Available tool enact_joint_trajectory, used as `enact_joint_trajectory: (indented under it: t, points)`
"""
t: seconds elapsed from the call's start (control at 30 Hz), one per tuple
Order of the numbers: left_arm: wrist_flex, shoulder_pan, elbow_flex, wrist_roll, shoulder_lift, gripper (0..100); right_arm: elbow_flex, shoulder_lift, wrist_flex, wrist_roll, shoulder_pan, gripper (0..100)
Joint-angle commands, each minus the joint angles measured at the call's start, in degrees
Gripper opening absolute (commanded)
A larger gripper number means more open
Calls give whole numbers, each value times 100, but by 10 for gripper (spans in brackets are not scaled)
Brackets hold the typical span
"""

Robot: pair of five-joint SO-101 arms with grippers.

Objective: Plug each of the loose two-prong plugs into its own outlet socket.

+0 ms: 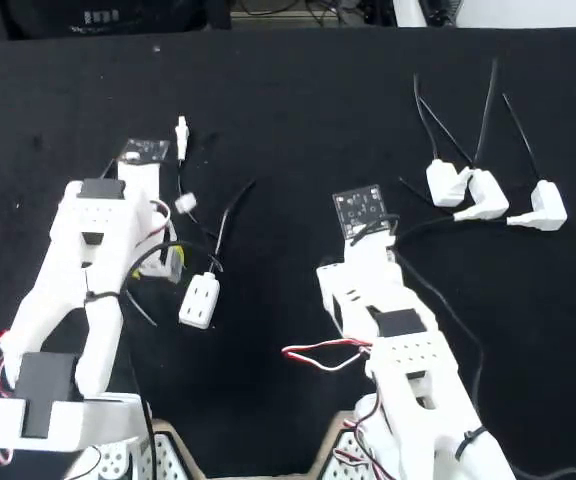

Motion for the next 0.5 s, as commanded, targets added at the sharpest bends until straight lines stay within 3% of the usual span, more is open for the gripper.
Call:
enact_joint_trajectory:
  t: [0.0,0.17,0.33,0.47]
  points:
    - [-747,145,725,-123,88,195,-505,-198,-88,-35,281,240]
    - [-1037,840,1209,-88,-290,195,-514,-198,-88,-35,484,240]
    - [-1081,1771,1297,563,-554,195,-514,-198,-88,-35,492,240]
    - [-1714,2501,1815,879,-563,195,-514,-189,-88,-35,501,240]
